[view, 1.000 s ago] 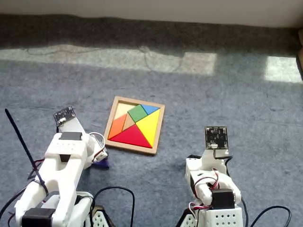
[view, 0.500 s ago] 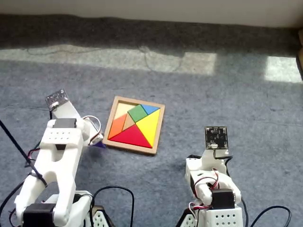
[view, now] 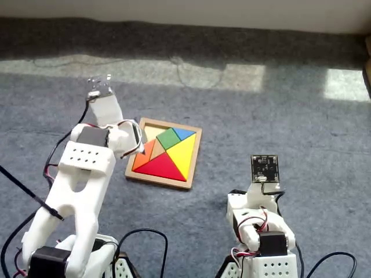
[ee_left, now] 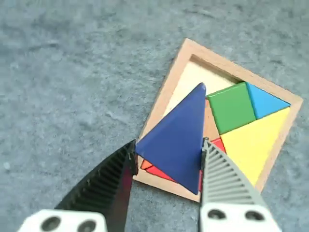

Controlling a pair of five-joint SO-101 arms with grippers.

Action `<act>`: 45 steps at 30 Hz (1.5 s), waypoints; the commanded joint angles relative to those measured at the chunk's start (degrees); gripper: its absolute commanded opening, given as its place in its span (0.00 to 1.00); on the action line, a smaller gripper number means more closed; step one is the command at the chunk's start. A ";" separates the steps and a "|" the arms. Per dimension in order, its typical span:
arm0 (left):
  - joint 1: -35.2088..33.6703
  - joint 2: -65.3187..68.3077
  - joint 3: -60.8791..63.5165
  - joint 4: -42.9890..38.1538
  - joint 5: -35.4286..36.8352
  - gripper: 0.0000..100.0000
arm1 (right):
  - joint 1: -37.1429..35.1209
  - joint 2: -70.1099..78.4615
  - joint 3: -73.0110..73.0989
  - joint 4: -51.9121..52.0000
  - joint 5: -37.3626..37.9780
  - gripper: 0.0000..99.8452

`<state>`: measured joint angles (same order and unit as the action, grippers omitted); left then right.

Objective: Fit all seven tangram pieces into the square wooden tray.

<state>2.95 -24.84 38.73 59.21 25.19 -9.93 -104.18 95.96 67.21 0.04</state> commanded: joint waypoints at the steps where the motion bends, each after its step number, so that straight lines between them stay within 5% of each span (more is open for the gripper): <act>1: 1.19 -0.48 -4.53 -3.52 -13.63 0.01 | 0.75 -1.01 7.69 0.40 -0.09 0.01; 6: 1.71 -0.48 -1.10 -16.44 -30.15 0.01 | 0.75 -1.01 7.69 0.40 -0.09 0.01; 16: 3.30 5.41 4.88 -23.30 -30.42 0.06 | 0.75 -1.01 7.69 0.40 -0.09 0.01; 28: 3.03 30.99 -20.26 -7.30 -36.92 0.07 | 0.75 -1.01 7.69 0.40 -0.09 0.01; 45: 2.95 33.01 -24.57 2.73 -33.14 0.21 | 0.75 -1.01 7.69 0.40 -0.09 0.01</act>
<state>5.32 8.57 18.15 58.86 -10.95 -9.93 -104.18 95.96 67.21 0.04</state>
